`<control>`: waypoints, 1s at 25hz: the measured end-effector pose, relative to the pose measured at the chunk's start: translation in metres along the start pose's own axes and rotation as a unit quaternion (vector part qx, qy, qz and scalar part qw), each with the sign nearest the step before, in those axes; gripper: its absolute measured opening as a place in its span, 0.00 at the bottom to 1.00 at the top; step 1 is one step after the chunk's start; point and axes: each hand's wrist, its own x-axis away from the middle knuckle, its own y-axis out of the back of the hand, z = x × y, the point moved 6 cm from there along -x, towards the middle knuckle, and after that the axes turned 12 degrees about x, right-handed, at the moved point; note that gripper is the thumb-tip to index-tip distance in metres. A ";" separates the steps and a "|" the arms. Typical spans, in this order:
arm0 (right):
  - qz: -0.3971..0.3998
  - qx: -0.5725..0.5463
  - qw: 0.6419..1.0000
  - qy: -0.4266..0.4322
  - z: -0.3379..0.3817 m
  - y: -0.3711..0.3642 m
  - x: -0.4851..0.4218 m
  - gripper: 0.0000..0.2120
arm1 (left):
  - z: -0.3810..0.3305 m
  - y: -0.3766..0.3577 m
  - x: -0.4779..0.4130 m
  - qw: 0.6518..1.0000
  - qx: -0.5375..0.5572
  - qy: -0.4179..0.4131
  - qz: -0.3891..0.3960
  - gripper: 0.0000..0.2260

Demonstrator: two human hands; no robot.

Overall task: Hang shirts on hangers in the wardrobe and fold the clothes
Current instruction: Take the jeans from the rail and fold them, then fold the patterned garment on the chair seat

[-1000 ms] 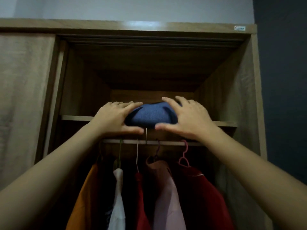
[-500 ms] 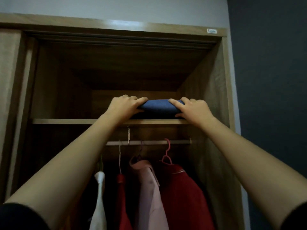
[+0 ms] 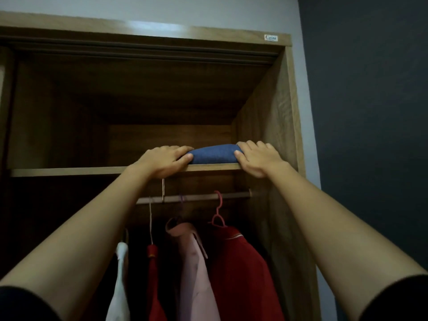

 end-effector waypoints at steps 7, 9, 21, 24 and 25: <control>-0.006 -0.060 0.998 -0.029 0.002 0.002 0.030 0.27 | -0.004 0.007 0.026 0.996 0.025 0.007 -0.083 0.24; -0.066 -0.092 0.993 -0.027 0.025 0.011 0.052 0.28 | -0.003 0.012 0.052 0.983 0.075 0.025 -0.167 0.24; -0.054 -0.381 0.895 0.225 0.367 0.020 0.272 0.30 | 0.061 -0.010 0.450 0.960 0.018 0.261 -0.101 0.28; 0.009 -0.426 0.848 0.315 0.470 0.010 0.385 0.29 | 0.069 -0.038 0.617 0.915 0.026 0.398 -0.059 0.26; 0.029 -0.430 0.836 0.340 0.495 0.006 0.421 0.30 | 0.064 -0.046 0.665 0.897 0.029 0.438 -0.052 0.27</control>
